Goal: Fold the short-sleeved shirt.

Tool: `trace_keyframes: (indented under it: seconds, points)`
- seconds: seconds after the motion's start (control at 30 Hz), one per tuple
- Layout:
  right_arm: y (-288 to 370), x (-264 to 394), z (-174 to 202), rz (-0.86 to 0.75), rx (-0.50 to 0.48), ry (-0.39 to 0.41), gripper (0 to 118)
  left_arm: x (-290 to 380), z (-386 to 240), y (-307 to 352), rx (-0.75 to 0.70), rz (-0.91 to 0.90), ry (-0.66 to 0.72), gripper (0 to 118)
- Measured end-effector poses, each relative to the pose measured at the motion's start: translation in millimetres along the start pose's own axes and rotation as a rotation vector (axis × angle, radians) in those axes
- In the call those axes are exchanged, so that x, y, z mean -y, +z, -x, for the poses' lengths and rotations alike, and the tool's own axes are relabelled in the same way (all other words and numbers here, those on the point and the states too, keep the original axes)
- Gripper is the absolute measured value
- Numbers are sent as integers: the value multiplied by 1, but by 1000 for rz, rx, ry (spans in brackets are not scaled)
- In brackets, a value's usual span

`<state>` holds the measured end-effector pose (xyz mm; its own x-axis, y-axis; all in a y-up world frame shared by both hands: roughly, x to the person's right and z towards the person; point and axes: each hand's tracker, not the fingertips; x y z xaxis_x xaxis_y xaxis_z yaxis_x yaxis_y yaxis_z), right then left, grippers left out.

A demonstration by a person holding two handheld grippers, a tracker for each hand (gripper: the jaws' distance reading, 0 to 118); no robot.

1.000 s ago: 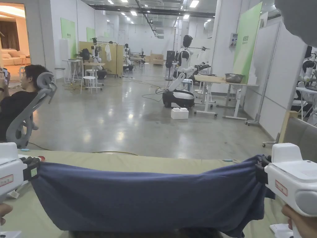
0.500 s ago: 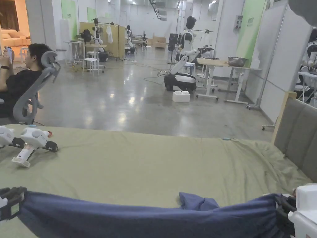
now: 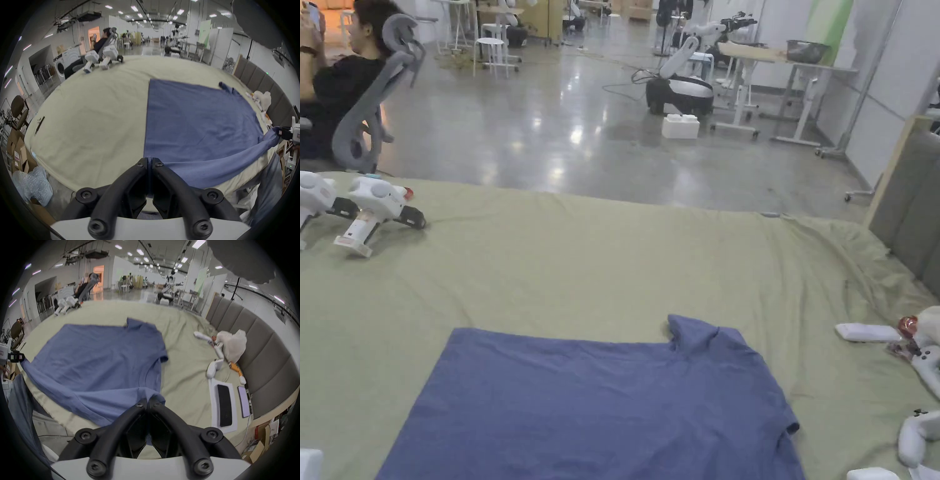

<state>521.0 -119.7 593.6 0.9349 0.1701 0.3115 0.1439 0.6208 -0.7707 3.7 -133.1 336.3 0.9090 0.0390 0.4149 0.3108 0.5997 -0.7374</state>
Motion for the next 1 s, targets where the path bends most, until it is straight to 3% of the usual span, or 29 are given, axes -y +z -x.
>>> trace_keyframes:
  seconds: [0.3, 0.33, 0.43, 0.5, 0.53, 0.57, 0.6, 0.63, 0.83, 1.0]
  points:
    - [-51, 28, 6, 202, -1, 25, 2, 13, -12, -35, -24, 130, -15, 3]
    - [-53, 31, 7, 197, -2, 21, 10, 14, -13, -34, -28, 119, -7, 4]
    - [-52, 33, 5, 173, 15, 3, 54, 10, -12, -30, -34, 96, 27, 21]
    - [-41, 25, 4, 119, 58, -29, 66, 2, -14, -25, -50, 40, 28, 27]
    - [-35, 20, 4, 62, 65, -46, 79, -3, -12, -24, -65, -3, 15, 38]
    - [-28, 15, 4, 4, 64, -62, 83, -7, -14, -21, -68, -43, 7, 48]
    - [-21, 7, 4, -51, 66, -82, 83, -14, -17, -18, -69, -85, 1, 59]
    - [-15, -2, 6, -102, 68, -98, 83, -21, -21, -15, -64, -119, -5, 62]
    - [1, -42, 34, -377, 57, -175, 83, -59, -50, -4, -17, -331, -29, 62]
    - [9, -74, 64, -580, 85, -222, 82, -83, -87, 10, -59, -522, -62, 58]
